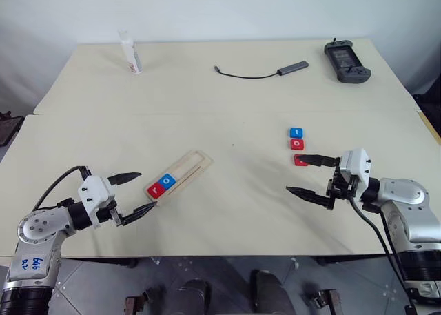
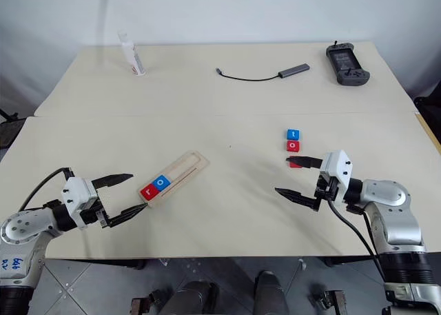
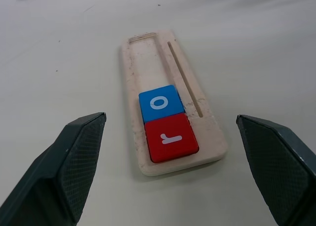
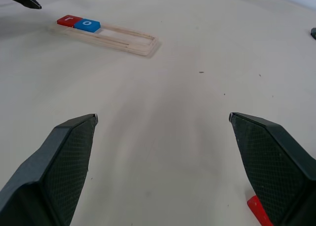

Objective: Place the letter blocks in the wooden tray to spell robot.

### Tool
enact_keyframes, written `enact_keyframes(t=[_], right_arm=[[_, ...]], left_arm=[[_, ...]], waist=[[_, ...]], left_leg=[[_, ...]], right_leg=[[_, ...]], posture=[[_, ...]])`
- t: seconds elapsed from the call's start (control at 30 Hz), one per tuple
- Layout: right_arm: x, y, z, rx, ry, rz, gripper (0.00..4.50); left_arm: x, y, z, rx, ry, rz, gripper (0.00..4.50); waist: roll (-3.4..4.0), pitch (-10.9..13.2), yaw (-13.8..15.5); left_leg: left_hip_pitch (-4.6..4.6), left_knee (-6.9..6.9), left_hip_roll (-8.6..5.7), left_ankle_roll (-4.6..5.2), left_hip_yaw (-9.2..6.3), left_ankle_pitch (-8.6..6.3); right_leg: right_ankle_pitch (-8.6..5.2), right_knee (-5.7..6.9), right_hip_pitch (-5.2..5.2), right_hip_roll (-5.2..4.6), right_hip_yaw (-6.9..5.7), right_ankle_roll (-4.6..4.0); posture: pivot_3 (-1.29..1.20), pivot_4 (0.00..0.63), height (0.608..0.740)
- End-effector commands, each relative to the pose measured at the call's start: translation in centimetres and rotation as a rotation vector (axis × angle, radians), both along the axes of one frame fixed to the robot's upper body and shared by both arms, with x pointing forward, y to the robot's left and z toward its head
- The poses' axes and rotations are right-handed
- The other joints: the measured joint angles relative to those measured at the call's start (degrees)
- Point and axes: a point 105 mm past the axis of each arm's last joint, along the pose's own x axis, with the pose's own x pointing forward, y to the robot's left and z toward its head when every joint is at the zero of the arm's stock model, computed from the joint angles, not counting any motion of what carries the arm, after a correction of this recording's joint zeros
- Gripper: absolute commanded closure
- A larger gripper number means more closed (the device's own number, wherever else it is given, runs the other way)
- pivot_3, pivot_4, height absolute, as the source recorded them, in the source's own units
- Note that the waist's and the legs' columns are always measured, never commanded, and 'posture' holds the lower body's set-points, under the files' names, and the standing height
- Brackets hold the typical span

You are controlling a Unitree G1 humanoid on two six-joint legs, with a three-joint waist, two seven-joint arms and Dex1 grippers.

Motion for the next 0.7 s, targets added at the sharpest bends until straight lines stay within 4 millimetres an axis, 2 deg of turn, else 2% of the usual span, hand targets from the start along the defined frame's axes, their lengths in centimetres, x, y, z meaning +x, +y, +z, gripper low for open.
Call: enact_keyframes(t=[0.03, 0.17, 0.4, 0.5, 0.6, 0.7], right_arm=[[0.0, 0.3, 0.4, 0.004, -0.034, 0.021, 0.03], [0.1, 0.7, 0.4, 0.01, -0.035, 0.047, 0.03], [0.0, 4.7, 1.8, 0.1, -0.05, 0.185, 0.03], [-0.6, 7.2, 2.6, 0.135, -0.06, 0.281, 0.03], [-1.1, 8.4, 2.9, 0.149, -0.076, 0.333, 0.03], [-1.5, 8.8, 3.2, 0.156, -0.085, 0.357, 0.03]], left_arm=[[-0.1, -0.1, 1.2, -0.004, -0.049, 0.009, 0.0], [-0.6, 0.4, 1.1, -0.045, -0.051, 0.042, 0.0], [-3.3, 5.7, -1.0, -0.093, 0.004, 0.288, 0.0], [-5.6, 7.8, -2.8, -0.104, 0.061, 0.383, 0.0], [-6.6, 8.3, -3.5, -0.118, 0.083, 0.407, 0.0], [-6.6, 7.6, -3.3, -0.142, 0.077, 0.391, 0.0]], waist=[[0.0, 0.0, 0.0], [0.0, 0.0, 0.0], [0.0, 0.0, -0.8], [0.0, 0.0, -0.6], [-0.02, 0.0, 0.0], [-0.04, 0.0, 1.0]], left_leg=[[0.0, 0.0, 0.0, 0.0, 0.0, 0.0], [0.0, 0.0, 0.0, 0.0, 0.0, 0.0], [0.03, -0.02, 0.26, -0.1, 0.19, -0.06], [0.03, -0.01, 0.25, -0.1, 0.2, -0.08], [0.03, -0.01, 0.24, -0.06, 0.21, -0.12], [0.03, 0.06, 0.21, -0.02, 0.17, -0.15]], right_leg=[[0.0, 0.0, 0.0, 0.0, 0.0, 0.0], [0.0, 0.0, 0.0, 0.0, 0.0, 0.0], [0.0, 0.0, -0.1, 0.24, 0.15, -0.01], [-0.01, -0.01, -0.1, 0.24, 0.17, -0.04], [-0.01, -0.01, -0.1, 0.23, 0.19, -0.05], [0.0, -0.11, -0.04, 0.2, 0.15, -0.06]], posture=[[0.0, 0.15, 0.74], [0.0, 0.15, 0.74], [0.0, 0.15, 0.74], [0.0, 0.15, 0.74], [0.0, 0.15, 0.74], [0.0, 0.15, 0.74]])
